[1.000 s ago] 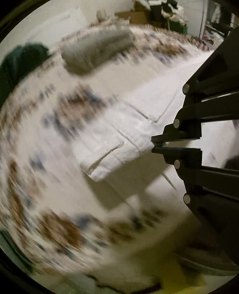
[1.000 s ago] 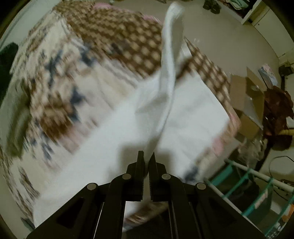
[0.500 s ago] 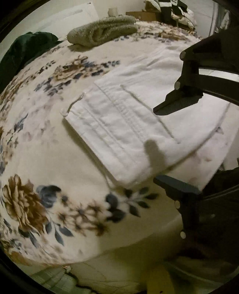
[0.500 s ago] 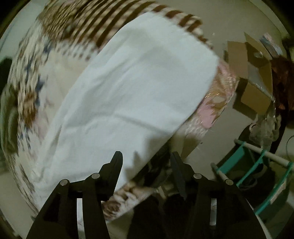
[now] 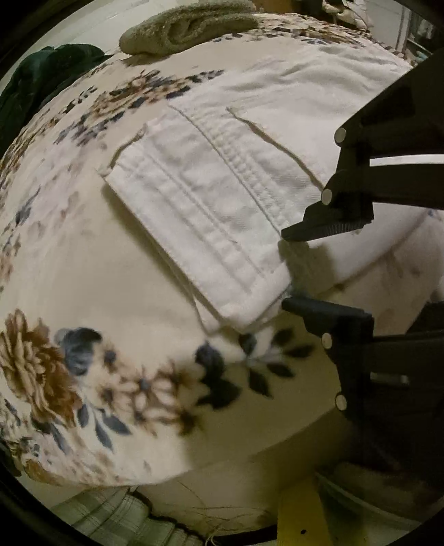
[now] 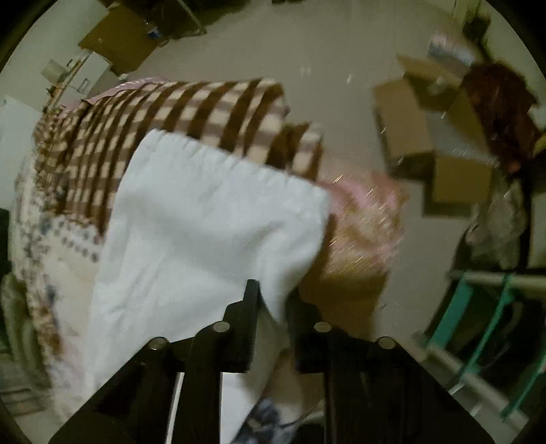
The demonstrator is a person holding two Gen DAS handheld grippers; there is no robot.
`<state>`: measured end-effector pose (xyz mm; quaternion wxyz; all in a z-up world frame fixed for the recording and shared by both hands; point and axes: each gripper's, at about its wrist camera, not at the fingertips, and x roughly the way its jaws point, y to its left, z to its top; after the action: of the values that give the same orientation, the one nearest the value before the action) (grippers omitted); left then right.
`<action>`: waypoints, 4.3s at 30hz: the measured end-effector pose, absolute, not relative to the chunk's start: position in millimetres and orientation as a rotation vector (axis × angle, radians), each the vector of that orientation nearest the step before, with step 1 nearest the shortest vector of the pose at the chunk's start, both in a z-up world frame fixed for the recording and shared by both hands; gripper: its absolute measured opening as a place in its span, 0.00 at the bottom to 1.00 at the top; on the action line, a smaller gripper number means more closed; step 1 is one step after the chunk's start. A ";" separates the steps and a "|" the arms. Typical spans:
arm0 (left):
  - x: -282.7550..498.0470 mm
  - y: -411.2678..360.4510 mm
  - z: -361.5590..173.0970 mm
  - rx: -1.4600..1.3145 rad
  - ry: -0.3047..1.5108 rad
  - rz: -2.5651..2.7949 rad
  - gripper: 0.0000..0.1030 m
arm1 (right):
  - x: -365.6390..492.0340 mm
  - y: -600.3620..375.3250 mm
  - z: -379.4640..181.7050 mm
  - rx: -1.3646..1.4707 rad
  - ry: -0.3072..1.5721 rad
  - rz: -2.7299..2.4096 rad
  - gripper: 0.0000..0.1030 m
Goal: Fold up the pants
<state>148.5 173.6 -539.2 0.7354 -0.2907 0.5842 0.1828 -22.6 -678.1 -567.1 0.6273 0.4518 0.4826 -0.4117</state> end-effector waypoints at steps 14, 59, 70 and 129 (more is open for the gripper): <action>183.7 -61.5 -482.9 -0.118 1.343 -0.033 0.75 | -76.5 -723.9 -587.0 1.267 0.833 -0.732 0.46; 190.0 -238.1 -588.6 0.037 1.494 -0.157 1.00 | -3.3 -661.8 -566.4 0.831 0.903 -0.451 0.43; 202.3 -253.3 -586.0 0.004 1.484 -0.116 1.00 | 16.8 -702.6 -605.0 1.094 0.814 -0.422 0.06; 207.7 -74.7 -513.5 -0.116 1.272 -0.395 0.01 | 61.3 -378.1 -575.5 0.653 1.337 -0.289 0.72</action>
<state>207.7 -74.7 -513.5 0.7848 -0.0537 0.5897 -0.1831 61.3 -378.1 -575.5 0.7264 0.2963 0.6061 -0.1311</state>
